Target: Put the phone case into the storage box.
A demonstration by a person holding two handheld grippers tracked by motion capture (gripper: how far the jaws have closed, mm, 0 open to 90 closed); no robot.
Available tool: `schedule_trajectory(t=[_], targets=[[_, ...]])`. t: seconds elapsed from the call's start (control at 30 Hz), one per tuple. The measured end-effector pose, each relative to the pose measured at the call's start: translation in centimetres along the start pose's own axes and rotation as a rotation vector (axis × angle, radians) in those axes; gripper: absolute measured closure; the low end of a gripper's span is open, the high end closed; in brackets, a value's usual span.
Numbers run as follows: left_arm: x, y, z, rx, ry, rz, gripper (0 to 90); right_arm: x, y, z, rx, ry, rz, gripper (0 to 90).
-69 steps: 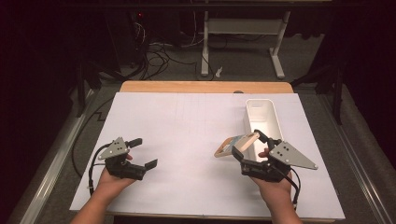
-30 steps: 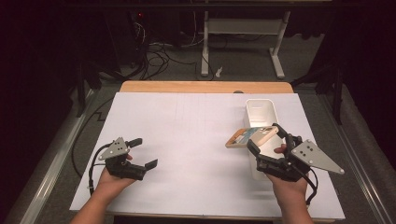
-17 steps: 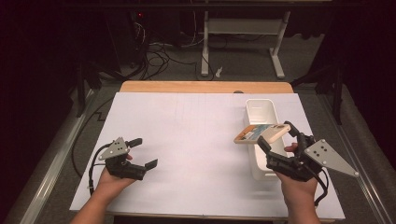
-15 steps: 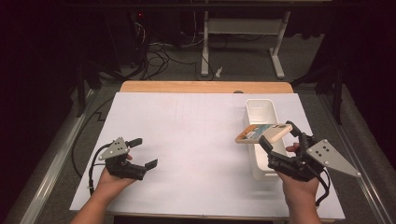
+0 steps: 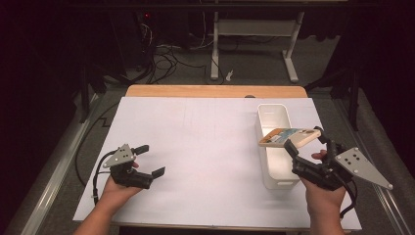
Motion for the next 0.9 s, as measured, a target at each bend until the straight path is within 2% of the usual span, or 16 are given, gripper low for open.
schedule_trajectory(t=[0.53, 0.9], targets=[[0.0, 0.0, 0.0, -0.001, 0.003, -0.001, 0.3, -0.3, 0.2, 2.6, -0.086, 0.01, 0.001, 12.7], [0.2, 0.1, 0.1, 0.002, 0.0, 0.011, 0.4, -0.4, 0.1, 2.5, -0.097, 0.015, -0.001, 12.7]])
Point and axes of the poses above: each handheld gripper's, and its own axes: y roughly backward along the jaws, x roughly out of its top, z roughly to its right, the point moved 7 cm from there along -y, roughly forward along the jaws, and after that the axes turned 15 degrees about -x, right-handed, at the moved point
